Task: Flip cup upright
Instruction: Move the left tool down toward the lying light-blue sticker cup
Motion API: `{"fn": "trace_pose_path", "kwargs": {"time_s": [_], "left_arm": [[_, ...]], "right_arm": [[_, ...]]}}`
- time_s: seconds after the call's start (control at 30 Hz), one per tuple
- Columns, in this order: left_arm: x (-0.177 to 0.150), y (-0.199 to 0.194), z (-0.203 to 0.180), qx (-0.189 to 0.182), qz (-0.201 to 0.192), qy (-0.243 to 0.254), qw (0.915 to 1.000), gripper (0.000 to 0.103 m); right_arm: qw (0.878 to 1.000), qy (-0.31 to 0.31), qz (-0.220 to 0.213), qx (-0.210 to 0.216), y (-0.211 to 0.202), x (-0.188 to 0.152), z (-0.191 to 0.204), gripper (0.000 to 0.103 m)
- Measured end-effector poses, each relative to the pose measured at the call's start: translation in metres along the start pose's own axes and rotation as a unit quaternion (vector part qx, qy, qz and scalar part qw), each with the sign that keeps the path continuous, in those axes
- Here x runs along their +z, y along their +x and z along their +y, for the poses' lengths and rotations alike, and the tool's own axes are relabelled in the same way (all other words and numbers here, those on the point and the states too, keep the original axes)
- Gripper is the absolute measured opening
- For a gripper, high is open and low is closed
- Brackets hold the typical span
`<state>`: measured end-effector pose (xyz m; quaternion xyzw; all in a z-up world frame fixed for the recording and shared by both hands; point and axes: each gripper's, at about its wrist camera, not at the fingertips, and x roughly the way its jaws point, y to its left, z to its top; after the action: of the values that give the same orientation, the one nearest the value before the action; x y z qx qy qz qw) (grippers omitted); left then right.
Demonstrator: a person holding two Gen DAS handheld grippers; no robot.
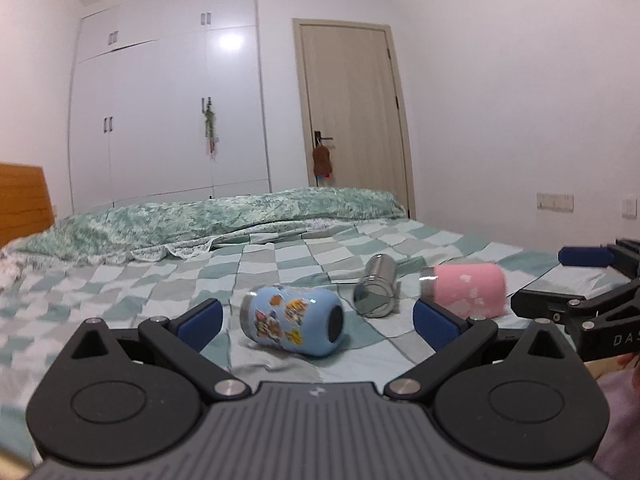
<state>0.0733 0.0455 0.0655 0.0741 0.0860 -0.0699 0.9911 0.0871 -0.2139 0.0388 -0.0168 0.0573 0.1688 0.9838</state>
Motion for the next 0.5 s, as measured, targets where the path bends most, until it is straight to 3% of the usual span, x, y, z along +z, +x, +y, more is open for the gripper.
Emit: {"fn": "trace_pose_path", "kwargs": {"time_s": [0.23, 0.5], "left_arm": [[0.022, 0.036, 0.022, -0.028, 0.026, 0.065, 0.9972, 0.103], [0.036, 0.082, 0.044, -0.072, 0.06, 0.118, 0.9886, 0.103]], "right_arm": [[1.0, -0.001, 0.019, 0.011, 0.047, 0.018, 0.013, 0.103], [0.999, 0.018, 0.046, -0.009, 0.1, 0.038, 0.023, 0.103]]}}
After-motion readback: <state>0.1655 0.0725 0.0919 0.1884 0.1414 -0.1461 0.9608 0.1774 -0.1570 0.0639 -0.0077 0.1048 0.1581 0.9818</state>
